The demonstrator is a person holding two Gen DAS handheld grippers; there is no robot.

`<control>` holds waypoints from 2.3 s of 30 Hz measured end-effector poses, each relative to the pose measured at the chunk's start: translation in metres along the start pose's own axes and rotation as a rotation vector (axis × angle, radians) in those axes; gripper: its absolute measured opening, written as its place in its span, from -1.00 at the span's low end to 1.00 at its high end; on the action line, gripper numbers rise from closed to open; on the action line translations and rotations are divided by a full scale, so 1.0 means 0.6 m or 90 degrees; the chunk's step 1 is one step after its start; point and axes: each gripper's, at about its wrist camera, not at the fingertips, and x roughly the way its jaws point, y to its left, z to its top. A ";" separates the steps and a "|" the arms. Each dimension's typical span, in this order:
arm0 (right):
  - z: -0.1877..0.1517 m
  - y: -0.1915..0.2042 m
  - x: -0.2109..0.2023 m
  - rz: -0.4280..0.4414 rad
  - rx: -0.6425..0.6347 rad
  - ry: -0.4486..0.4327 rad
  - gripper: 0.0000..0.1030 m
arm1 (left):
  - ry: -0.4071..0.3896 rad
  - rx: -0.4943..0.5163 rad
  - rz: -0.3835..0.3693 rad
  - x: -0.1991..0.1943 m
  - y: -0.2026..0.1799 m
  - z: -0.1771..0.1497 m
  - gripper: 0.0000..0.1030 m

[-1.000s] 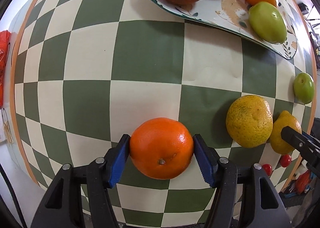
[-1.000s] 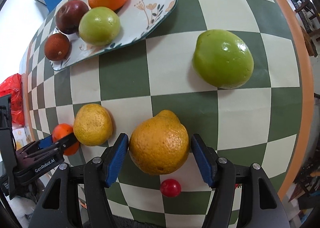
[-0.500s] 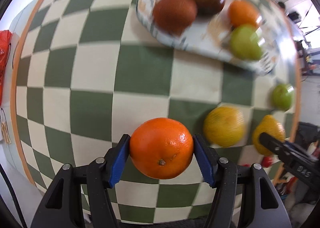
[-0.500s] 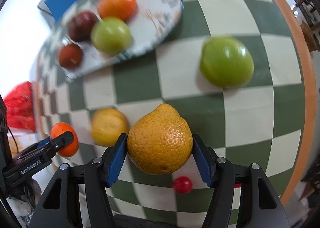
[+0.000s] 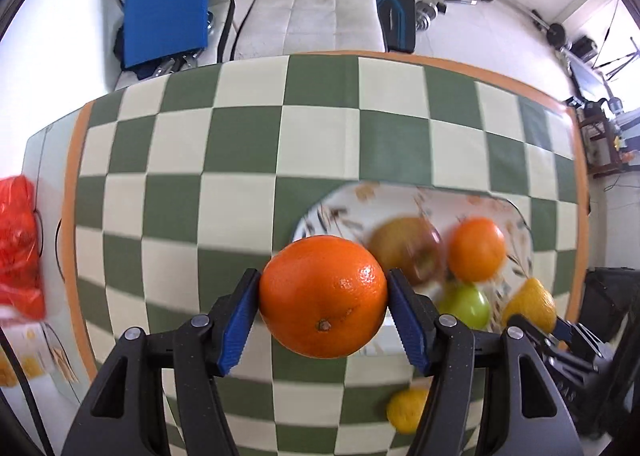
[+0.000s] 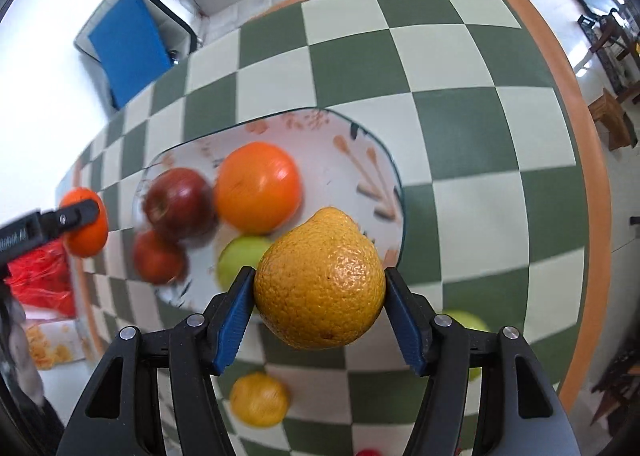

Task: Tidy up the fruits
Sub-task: 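Lower the yellow citrus onto the plate with the right tool while the left tool places the small orange, then open both tools and lift them away from the plate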

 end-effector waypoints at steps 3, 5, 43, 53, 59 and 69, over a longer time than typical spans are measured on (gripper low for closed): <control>0.022 0.002 0.029 -0.016 -0.003 0.013 0.28 | 0.033 0.005 0.008 0.038 -0.003 0.027 0.19; 0.028 0.003 0.039 -0.022 -0.003 0.018 0.28 | 0.057 0.021 0.015 0.069 -0.013 0.036 0.19; -0.099 0.069 -0.123 -0.111 -0.072 -0.115 0.85 | -0.117 -0.007 0.020 -0.090 -0.030 -0.171 0.79; -0.178 0.083 -0.223 -0.107 -0.091 -0.185 0.85 | -0.177 0.024 0.016 -0.173 -0.054 -0.248 0.79; -0.231 0.093 -0.280 -0.109 -0.107 -0.224 0.85 | -0.211 0.030 0.014 -0.217 -0.058 -0.289 0.79; -0.297 0.101 -0.346 -0.101 -0.109 -0.276 0.85 | -0.252 0.028 0.008 -0.264 -0.057 -0.347 0.79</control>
